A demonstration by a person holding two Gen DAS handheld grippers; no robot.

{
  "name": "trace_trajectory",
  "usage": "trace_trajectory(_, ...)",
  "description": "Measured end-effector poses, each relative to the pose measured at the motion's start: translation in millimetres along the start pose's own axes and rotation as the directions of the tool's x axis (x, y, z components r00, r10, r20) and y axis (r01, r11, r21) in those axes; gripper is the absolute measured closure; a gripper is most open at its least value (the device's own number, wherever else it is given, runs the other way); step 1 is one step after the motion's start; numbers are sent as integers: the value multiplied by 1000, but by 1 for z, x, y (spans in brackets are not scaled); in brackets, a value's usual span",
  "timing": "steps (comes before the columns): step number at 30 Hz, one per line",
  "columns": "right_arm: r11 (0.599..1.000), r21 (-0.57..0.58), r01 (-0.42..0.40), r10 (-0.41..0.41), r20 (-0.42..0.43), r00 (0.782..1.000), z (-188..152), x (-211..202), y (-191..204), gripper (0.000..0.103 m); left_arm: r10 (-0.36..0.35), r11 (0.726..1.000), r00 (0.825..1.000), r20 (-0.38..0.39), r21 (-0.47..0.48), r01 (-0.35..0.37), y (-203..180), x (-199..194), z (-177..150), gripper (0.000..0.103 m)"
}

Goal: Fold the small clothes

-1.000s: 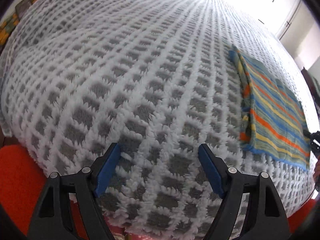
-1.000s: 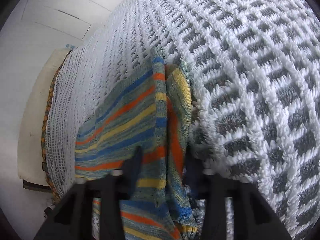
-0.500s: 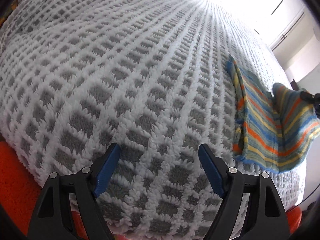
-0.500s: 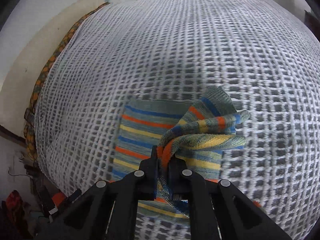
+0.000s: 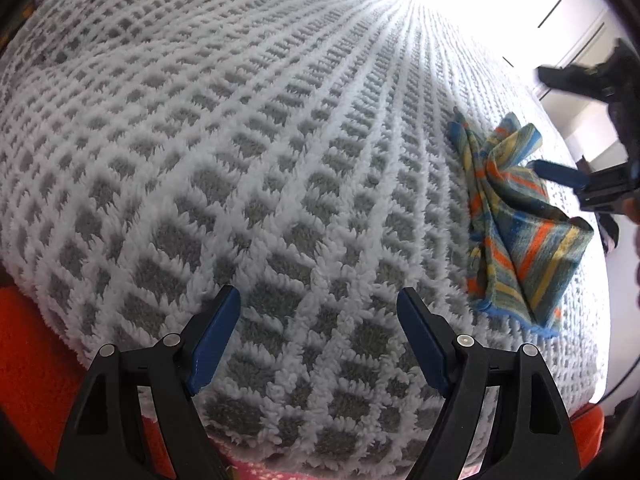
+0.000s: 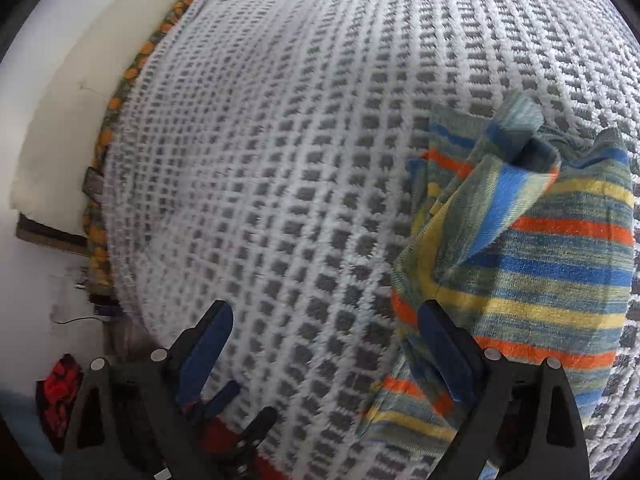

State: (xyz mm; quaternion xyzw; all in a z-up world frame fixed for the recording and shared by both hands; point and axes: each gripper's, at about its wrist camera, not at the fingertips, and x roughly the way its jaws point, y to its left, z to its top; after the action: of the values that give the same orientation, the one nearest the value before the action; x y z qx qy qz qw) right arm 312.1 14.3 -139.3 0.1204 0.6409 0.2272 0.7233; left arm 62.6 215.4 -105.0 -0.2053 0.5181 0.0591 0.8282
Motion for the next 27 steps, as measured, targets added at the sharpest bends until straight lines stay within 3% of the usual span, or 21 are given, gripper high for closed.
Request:
trace_trajectory(2, 996, -21, -88, 89, 59, 994, -3, -39, -1, 10, 0, 1000, 1000, -2, -6, 0, -1, 2, 1, 21)
trace_trajectory(3, 995, -42, -87, 91, 91, 992, -6, -54, -3, 10, -1, 1000, 1000, -2, -8, 1, -1, 2, 1, 21)
trace_trajectory(6, 997, -46, 68, -60, 165, 984, -22, -73, -35, 14, 7, 1000, 1000, -3, -3, -7, -4, 6, 2, 20)
trace_trajectory(7, 994, -19, 106, -101, 157, 982, -29, -69, -53, 22, 14, 1000, 1000, -3, 1, -14, -6, 7, 2, 19)
trace_trajectory(8, 993, 4, 121, -121, 134, 984, -37, -59, -68, 51, 22, 1000, 1000, -2, 5, -22, -7, 8, 2, 19)
trace_trajectory(9, 992, 9, 127, -127, 112, 986, -47, -47, -78, 73, 31, 999, 1000, 0, 9, -31, -9, 8, 1, 19)
trace_trajectory(10, 991, -9, 137, -136, 99, 986, -60, -33, -81, 75, 38, 999, 999, 2, 13, -38, -10, 9, 1, 19)
trace_trajectory(12, 980, -129, 149, -141, 70, 988, -89, -3, -66, 75, 46, 999, 999, 4, 18, -46, -11, 9, 0, 19)
trace_trajectory(14, 933, -294, 206, -194, 68, 979, -120, 26, -39, 74, 43, 999, 999, 2, 14, -43, -11, 6, 1, 19)
trace_trajectory(16, 869, -382, 315, -271, 166, 948, -140, 31, -22, 70, 20, 1000, 1000, 14, 14, -20, -14, -1, 6, 20)
trace_trajectory(17, 858, -383, 342, -284, 200, 938, -146, 26, -19, 65, -7, 1000, 1000, 26, 26, 6, -18, -6, 11, 20)
trace_trajectory(20, 910, -291, 297, -227, 250, 941, -156, -3, -35, 33, -99, 988, 994, 39, 126, 93, -46, -11, 37, 20)
trace_trajectory(24, 938, -220, 267, -199, 289, 936, -175, -33, -55, 32, -179, 948, 981, -72, 256, 192, -101, 26, 93, 20)
trace_trajectory(27, 949, -192, 251, -189, 294, 937, -187, -45, -71, 32, -82, 942, 993, -82, 320, 104, -135, 66, 124, 24)
